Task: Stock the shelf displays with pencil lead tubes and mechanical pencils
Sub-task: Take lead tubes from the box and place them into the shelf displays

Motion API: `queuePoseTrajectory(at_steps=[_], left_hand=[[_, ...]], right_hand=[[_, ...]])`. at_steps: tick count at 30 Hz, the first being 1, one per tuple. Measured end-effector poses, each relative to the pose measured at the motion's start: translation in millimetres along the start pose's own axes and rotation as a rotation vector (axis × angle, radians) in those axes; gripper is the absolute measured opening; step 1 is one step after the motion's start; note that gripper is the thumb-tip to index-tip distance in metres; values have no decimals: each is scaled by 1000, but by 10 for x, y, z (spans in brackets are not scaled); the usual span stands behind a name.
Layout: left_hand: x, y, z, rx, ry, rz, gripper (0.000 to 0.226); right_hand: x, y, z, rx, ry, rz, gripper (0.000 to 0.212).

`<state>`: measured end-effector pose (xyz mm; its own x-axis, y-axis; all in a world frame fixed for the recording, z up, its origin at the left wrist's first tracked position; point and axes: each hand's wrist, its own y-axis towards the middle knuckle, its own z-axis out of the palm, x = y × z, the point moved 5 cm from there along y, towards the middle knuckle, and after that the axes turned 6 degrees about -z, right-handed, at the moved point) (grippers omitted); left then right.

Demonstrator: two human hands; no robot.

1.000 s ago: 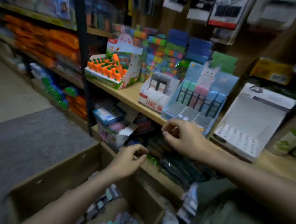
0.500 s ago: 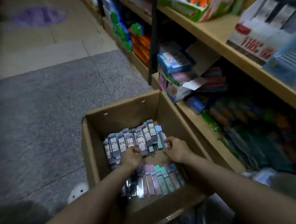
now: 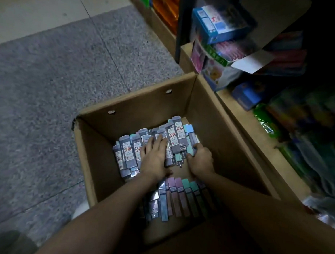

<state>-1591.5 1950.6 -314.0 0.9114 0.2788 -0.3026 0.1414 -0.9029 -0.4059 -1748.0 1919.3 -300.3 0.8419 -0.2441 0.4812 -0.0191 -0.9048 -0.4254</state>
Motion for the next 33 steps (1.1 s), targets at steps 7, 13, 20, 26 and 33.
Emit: queuePoseTrajectory(at_steps=[7, 13, 20, 26, 33], left_hand=[[-19, -71, -8, -77, -35, 32, 95], [-28, -201, 33, -89, -87, -43, 93], [-41, -225, 5, -210, -131, -86, 74], [-117, -124, -34, -307, -258, -134, 58], [-212, -85, -120, -230, -443, -90, 22]], right_hand=[[-69, -95, 40, -21, -85, -1, 31], [-207, -198, 41, 56, -55, 127, 46], [-236, -117, 123, 21, 62, 118, 30], [-360, -143, 238, 70, 589, 252, 14], [-271, -288, 31, 196, 869, 336, 23]])
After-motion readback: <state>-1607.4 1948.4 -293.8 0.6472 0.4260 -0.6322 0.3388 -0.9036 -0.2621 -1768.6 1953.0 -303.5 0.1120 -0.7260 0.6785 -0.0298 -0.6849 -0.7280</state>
